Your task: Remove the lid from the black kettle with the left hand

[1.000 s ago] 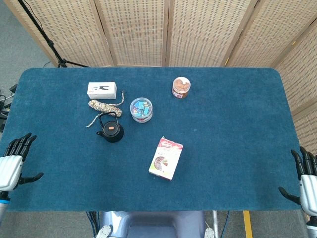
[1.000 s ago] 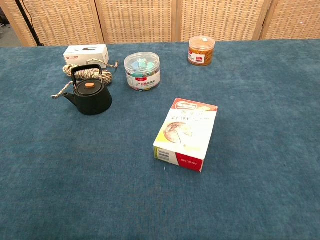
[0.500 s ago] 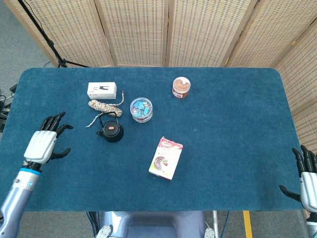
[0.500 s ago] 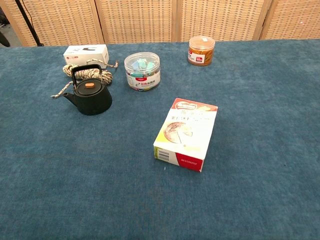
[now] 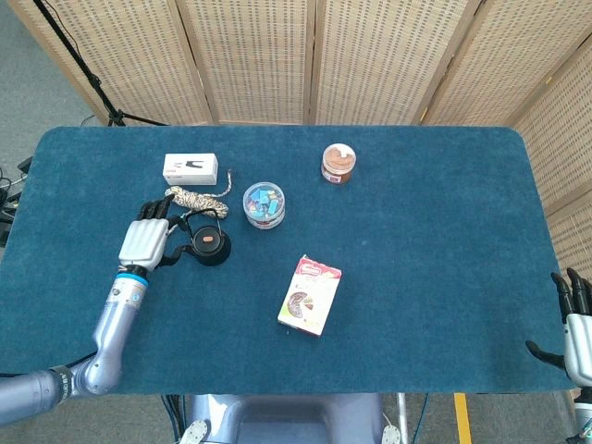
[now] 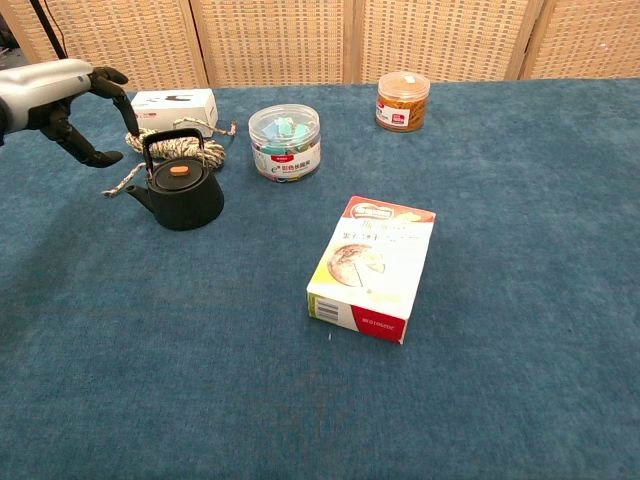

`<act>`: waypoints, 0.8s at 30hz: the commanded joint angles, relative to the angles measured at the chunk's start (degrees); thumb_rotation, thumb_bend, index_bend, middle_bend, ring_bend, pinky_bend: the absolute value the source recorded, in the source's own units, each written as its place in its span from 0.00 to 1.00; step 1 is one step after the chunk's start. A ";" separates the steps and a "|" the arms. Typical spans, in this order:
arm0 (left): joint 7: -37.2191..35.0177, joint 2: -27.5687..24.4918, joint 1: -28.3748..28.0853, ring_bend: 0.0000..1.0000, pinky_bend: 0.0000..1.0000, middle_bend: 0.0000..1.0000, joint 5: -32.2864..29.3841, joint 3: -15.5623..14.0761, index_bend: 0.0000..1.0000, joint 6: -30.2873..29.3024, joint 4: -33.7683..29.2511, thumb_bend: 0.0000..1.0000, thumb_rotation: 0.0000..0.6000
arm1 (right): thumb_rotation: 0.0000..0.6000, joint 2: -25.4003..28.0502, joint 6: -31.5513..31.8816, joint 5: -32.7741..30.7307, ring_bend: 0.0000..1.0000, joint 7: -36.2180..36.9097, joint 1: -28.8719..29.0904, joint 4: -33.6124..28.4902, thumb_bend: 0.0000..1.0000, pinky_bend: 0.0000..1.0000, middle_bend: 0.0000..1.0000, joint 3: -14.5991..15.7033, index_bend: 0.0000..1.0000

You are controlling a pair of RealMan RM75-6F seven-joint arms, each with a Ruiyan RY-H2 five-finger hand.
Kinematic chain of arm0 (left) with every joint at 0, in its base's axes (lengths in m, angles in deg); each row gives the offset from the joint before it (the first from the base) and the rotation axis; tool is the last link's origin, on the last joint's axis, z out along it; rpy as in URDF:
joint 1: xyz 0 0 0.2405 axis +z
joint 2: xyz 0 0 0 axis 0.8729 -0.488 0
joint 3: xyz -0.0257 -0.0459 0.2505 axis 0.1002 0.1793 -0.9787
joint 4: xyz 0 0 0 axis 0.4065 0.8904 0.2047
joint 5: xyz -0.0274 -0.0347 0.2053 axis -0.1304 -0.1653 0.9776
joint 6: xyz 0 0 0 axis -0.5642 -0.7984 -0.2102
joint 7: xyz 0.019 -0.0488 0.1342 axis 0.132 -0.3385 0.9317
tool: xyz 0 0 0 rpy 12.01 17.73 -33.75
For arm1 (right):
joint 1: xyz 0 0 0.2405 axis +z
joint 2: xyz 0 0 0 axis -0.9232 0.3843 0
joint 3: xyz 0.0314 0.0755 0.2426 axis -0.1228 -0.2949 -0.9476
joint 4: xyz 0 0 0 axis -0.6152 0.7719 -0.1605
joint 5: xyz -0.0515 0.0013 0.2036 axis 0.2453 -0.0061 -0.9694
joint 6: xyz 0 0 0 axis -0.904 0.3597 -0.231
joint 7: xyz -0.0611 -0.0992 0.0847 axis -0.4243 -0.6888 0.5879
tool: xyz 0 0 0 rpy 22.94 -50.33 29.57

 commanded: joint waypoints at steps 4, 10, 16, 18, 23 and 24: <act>2.53 2.70 -2.96 0.00 0.00 0.00 -4.31 0.72 0.44 -0.56 2.23 0.38 1.00 | 1.00 0.21 -0.45 -0.58 0.00 0.53 0.31 0.20 0.00 0.00 0.00 -0.16 0.00; 3.67 4.45 -5.08 0.00 0.00 0.00 -7.58 0.88 0.44 -0.13 4.09 0.38 1.00 | 1.00 0.35 -0.63 -0.56 0.00 0.89 0.43 0.25 0.00 0.00 0.00 0.00 0.00; 4.73 6.12 -7.16 0.00 0.00 0.00 -10.24 1.20 0.47 0.01 5.90 0.38 1.00 | 1.00 0.42 -0.69 -0.64 0.00 1.05 0.53 0.27 0.00 0.00 0.00 0.10 0.00; 5.18 6.60 -7.74 0.00 0.00 0.00 -10.85 1.12 0.47 0.01 6.41 0.38 1.00 | 1.00 0.46 -0.72 -0.74 0.00 1.14 0.56 0.27 0.00 0.00 0.00 0.09 0.00; 5.79 7.97 -8.88 0.00 0.00 0.00 -12.57 0.89 0.47 0.51 8.16 0.38 1.00 | 1.00 0.61 -0.69 -0.96 0.00 1.39 0.57 0.33 0.00 0.00 0.00 0.05 0.00; 5.95 8.31 -9.16 0.00 0.00 0.00 -13.02 0.87 0.47 0.71 8.69 0.38 1.00 | 1.00 0.66 -0.70 -1.02 0.00 1.49 0.57 0.34 0.00 0.00 0.00 0.04 0.00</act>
